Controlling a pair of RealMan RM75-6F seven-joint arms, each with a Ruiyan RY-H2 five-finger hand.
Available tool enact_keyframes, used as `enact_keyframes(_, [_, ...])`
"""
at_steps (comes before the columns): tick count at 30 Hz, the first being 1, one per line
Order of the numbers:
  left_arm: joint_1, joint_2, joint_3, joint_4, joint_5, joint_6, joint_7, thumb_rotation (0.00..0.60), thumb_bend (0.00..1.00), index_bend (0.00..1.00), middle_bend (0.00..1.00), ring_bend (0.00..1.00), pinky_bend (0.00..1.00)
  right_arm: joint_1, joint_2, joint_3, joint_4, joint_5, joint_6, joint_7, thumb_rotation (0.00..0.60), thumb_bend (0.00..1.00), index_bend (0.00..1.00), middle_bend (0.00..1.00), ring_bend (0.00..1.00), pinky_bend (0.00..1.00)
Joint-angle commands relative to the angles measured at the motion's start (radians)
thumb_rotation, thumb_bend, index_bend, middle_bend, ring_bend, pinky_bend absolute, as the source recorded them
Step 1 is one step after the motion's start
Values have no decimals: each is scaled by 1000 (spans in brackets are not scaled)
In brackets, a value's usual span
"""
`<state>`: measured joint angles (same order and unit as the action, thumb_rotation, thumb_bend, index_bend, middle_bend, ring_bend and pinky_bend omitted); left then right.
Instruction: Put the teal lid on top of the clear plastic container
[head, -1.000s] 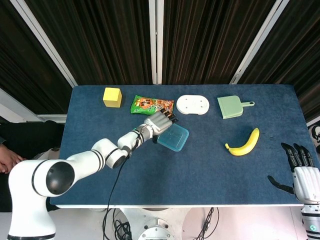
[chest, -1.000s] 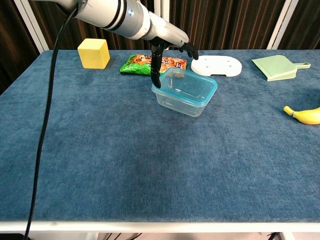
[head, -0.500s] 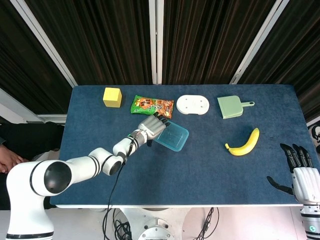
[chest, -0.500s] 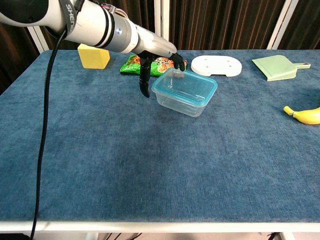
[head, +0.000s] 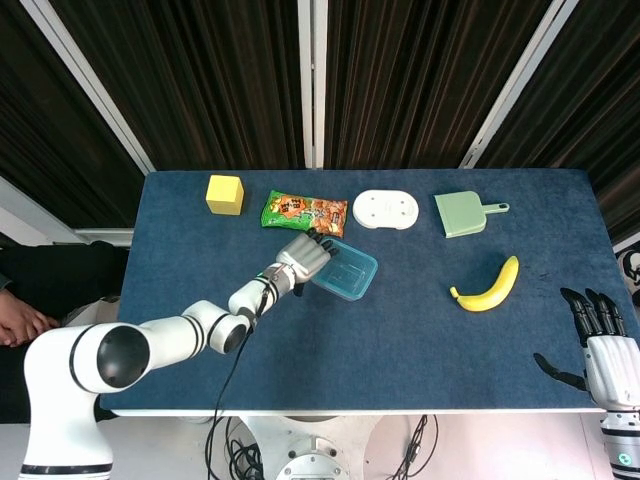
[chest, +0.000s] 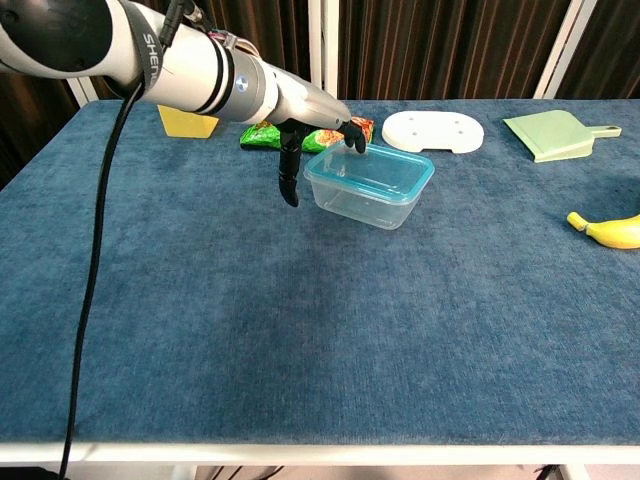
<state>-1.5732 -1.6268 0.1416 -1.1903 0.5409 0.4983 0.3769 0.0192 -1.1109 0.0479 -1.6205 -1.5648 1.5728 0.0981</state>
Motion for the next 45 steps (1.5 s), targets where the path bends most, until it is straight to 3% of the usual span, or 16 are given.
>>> enact_keyframes(1, [2, -2, 0, 1, -4, -2, 7, 600, 74, 113, 79, 0, 55, -1, 0, 0, 1, 1, 2, 1, 600, 93, 0, 121, 0, 0])
enact_keyframes(4, [10, 5, -6, -13, 2, 10, 11, 600, 73, 113, 80, 0, 57, -2, 0, 0, 2, -2, 4, 4, 600, 92, 0, 121, 0, 0])
enact_keyframes(10, [82, 91, -51, -152, 103, 124, -27, 600, 73, 114, 80, 0, 57, 1, 0, 1, 8, -8, 3, 9, 600, 92, 0, 121, 0, 0])
enact_keyframes(15, [149, 155, -43, -276, 190, 220, -10, 600, 74, 123, 80, 0, 58, 12, -3, 3, 13, -13, -10, 12, 600, 92, 0, 122, 0, 0])
enact_keyframes(21, [199, 172, -29, -360, 220, 258, 33, 600, 73, 133, 80, 0, 59, 24, -3, 5, 8, -19, -23, 3, 600, 93, 0, 121, 0, 0])
enact_keyframes(33, [243, 111, -30, -333, 199, 252, 120, 600, 72, 144, 87, 0, 60, 28, 4, 4, -15, -17, -28, -22, 600, 92, 0, 121, 0, 0])
enact_keyframes(45, [273, 97, -68, -314, 208, 243, 136, 600, 71, 144, 87, 0, 60, 27, 3, 3, -20, -16, -25, -30, 600, 92, 0, 121, 0, 0])
